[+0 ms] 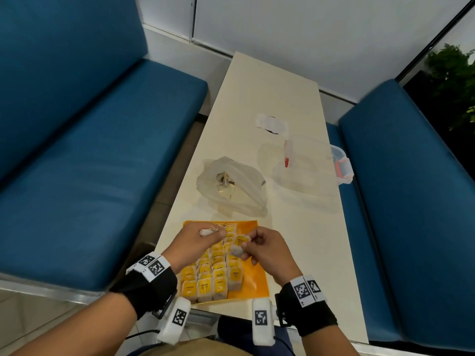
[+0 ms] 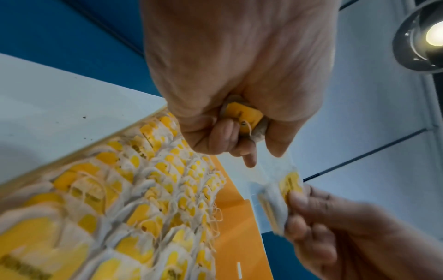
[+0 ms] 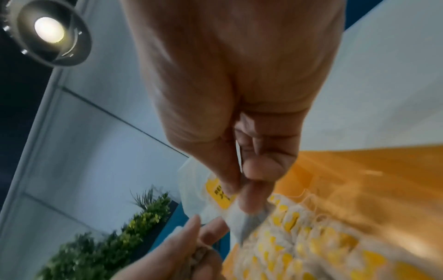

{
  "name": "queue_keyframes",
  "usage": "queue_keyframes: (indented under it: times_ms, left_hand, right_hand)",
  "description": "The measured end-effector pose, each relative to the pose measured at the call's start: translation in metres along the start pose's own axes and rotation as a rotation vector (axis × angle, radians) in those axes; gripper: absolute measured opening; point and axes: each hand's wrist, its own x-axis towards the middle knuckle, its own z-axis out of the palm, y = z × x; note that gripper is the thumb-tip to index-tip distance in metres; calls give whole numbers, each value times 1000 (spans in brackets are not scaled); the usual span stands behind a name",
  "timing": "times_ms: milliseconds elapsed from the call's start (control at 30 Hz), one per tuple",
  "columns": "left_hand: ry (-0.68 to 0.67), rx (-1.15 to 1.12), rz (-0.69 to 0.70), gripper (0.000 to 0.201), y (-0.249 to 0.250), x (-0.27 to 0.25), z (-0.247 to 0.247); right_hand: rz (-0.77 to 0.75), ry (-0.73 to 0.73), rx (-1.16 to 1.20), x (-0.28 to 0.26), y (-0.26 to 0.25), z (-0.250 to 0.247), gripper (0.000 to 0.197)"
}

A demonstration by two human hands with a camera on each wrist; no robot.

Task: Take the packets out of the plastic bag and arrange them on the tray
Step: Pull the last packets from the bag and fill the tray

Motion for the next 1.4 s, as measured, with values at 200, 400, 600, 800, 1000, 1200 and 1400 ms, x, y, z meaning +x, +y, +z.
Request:
queue_keyframes:
  times_ms: [200, 400, 600, 800, 1000, 1200, 1400]
  left_hand:
    - [128, 9, -15, 18, -10, 3, -7]
    - [176, 37, -8, 23, -8, 6, -7]
    - [45, 261, -91, 52, -3, 13, -5]
    - [34, 217, -123, 44, 1, 17, -5]
    - [44, 190, -140, 46, 4, 15, -5]
    - [20, 138, -161, 30, 8, 14, -7]
    - [-55, -255, -320, 50, 9, 14, -14]
  right_hand:
    - [192, -195, -363, -8, 31, 10, 17]
    - [192, -239, -617, -4, 44, 26, 27]
    - [194, -263, -753, -1, 44, 34, 18]
    - [223, -224, -765, -3, 44, 40, 16]
    - [233, -170, -752, -3, 46, 43, 26]
    - [247, -193, -732, -2, 50, 46, 39]
    - [62, -74, -673, -9, 17, 28, 26]
